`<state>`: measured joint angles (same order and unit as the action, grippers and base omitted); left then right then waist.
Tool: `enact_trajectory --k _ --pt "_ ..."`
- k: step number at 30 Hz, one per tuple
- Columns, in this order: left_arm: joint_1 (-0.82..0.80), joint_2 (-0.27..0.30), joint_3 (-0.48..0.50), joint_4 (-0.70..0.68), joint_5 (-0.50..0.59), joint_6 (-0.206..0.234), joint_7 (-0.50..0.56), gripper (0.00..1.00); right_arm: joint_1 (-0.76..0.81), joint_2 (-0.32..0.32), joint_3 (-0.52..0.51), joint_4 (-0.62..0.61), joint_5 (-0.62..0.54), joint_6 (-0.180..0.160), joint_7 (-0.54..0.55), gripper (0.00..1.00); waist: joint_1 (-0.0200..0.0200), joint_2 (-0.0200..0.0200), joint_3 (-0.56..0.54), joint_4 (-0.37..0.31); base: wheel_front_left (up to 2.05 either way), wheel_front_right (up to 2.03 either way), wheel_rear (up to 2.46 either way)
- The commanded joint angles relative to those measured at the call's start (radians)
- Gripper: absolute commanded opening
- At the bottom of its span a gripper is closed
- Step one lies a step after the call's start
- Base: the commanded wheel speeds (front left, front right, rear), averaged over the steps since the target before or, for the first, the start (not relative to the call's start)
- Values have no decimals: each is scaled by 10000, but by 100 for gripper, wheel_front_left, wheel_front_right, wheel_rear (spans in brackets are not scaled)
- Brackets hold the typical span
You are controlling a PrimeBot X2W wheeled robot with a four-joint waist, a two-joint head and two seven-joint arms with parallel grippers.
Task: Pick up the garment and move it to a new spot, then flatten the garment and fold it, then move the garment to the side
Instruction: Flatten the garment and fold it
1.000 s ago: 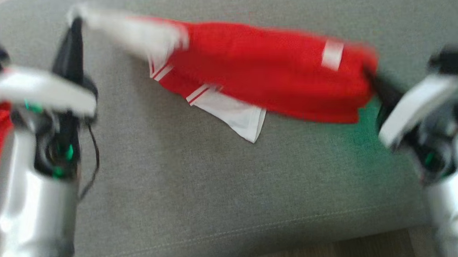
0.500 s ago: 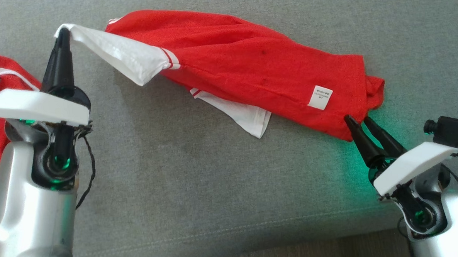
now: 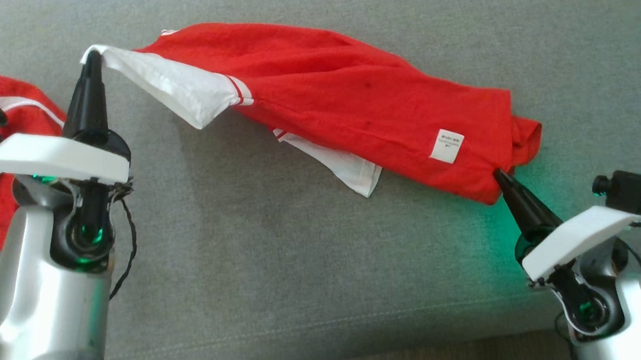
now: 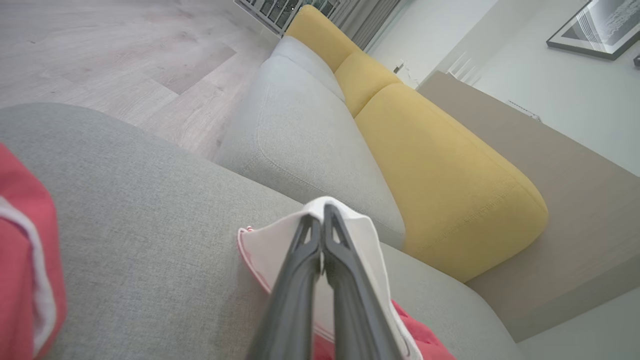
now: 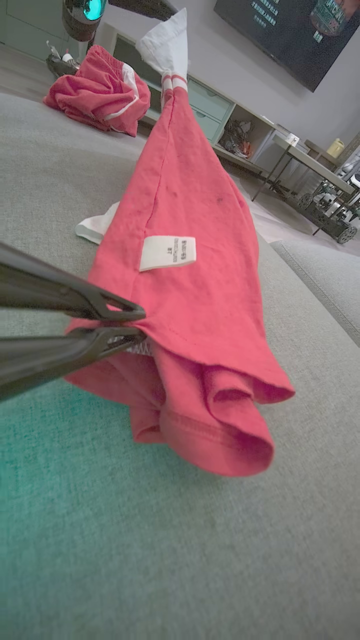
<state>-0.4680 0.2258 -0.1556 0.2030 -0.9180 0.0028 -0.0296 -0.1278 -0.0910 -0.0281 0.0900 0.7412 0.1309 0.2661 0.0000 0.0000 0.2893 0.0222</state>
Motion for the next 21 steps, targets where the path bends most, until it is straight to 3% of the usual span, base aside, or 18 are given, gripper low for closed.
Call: enact_trajectory --k 1,4,5,6,7,17,21 --pt "-135 328 311 -283 69 -49 -77 0 75 -56 171 -439 -76 -2 65 0 0 0 -70 1 0 0 0" --pt "-68 331 299 -275 72 -32 -93 0 296 -71 53 -651 -339 -2 186 0 0 0 -200 -6 0 0 0" --pt "-42 340 300 -279 73 -27 -99 0 365 -60 -1 -735 -428 -2 228 8 0 0 -242 -19 0 0 0" --pt "-16 349 302 -288 71 -23 -101 0 435 -45 -77 -800 -535 -2 284 44 0 0 -273 -31 0 0 0" --pt "11 353 300 -299 68 -18 -102 0 506 -32 -135 -862 -666 -2 347 100 0 0 -301 -39 0 0 0" --pt "211 339 231 -401 70 26 -138 0 1413 266 -184 -2079 -1039 -2 837 100 0 0 -316 16 0 0 0" --pt "181 342 224 -425 60 47 -138 0 1394 333 -230 -2037 -1103 -2 887 100 0 0 -212 56 0 0 0"
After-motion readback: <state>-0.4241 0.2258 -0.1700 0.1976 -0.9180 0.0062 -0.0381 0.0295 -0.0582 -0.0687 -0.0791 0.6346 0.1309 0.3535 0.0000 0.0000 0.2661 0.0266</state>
